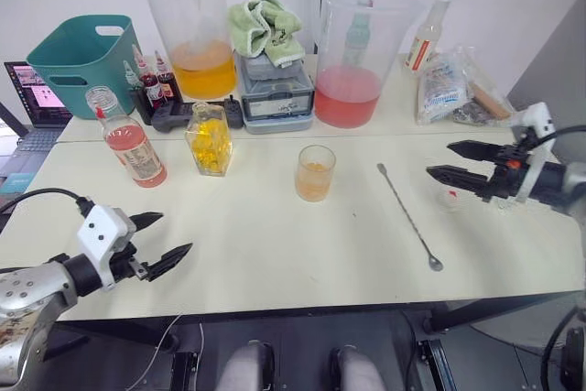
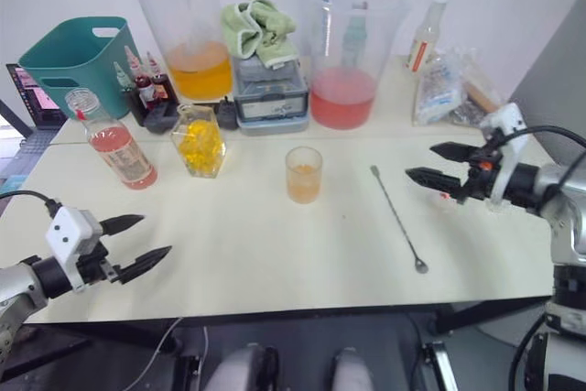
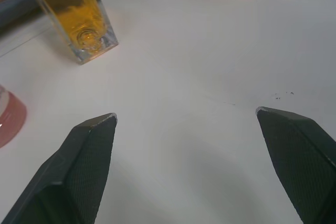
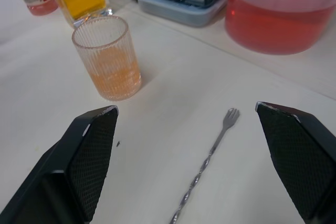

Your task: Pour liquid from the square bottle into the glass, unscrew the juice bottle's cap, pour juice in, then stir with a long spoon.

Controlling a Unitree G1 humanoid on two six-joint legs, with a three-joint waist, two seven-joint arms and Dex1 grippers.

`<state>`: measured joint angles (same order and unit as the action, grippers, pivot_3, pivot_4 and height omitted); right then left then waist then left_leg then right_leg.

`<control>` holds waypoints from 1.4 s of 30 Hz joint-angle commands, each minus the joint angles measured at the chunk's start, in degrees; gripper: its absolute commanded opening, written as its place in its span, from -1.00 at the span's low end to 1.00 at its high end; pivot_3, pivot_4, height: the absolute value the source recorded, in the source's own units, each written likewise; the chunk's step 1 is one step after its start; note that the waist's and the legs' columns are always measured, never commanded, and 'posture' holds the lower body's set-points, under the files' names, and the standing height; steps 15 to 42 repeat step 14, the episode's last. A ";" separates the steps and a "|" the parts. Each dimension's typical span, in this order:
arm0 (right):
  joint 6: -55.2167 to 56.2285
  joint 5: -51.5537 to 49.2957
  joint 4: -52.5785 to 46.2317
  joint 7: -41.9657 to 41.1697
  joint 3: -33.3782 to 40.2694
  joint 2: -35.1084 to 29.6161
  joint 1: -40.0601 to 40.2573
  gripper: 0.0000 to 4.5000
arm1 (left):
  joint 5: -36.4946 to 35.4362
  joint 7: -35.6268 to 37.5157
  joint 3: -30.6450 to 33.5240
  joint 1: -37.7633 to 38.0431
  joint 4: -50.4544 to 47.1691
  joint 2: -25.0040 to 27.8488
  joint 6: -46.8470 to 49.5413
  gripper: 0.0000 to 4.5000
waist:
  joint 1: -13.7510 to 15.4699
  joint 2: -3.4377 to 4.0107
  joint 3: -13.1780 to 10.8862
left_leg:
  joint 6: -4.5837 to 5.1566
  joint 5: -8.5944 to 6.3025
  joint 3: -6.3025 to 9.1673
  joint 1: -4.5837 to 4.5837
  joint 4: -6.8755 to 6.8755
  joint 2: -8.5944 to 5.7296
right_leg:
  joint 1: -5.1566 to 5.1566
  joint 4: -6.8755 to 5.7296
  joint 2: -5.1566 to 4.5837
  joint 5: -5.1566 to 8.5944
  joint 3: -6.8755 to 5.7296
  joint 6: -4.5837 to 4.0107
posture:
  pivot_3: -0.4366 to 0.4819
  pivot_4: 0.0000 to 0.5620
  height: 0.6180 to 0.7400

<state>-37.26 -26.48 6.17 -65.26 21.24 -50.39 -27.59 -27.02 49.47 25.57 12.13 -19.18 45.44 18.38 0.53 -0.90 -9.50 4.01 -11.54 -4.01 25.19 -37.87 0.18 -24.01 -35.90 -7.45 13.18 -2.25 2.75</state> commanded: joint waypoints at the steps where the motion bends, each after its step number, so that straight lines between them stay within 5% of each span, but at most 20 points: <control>1: 8.24 0.18 2.14 -2.99 4.21 -1.78 6.90 0.98 | -0.01 -1.36 5.34 0.88 1.12 -0.61 -1.63 1.00 | 0.32 -0.06 0.05 | 0.00 0.00 0.01 -0.01 0.00 0.00 | 0.02 0.00 0.00 0.00 -0.01 0.00 | -0.05 -0.47 0.93; 12: 27.67 3.65 17.42 -4.07 3.81 -1.67 12.04 0.98 | 1.46 -2.63 7.59 3.58 4.92 -3.47 -5.86 1.00 | 0.04 -0.09 0.10 | 0.06 -0.04 -0.20 -0.05 0.00 0.10 | 0.00 -0.01 0.04 0.00 0.02 -0.01 | -0.05 -0.47 0.93; 42: 28.00 3.24 18.31 -4.18 3.69 -1.69 12.00 0.98 | 1.84 -2.72 7.40 3.62 5.55 -3.53 -6.21 1.00 | 0.04 -0.09 0.10 | 0.06 -0.04 -0.20 -0.05 0.00 0.12 | 0.00 0.00 0.03 0.00 0.02 -0.01 | -0.05 -0.47 0.93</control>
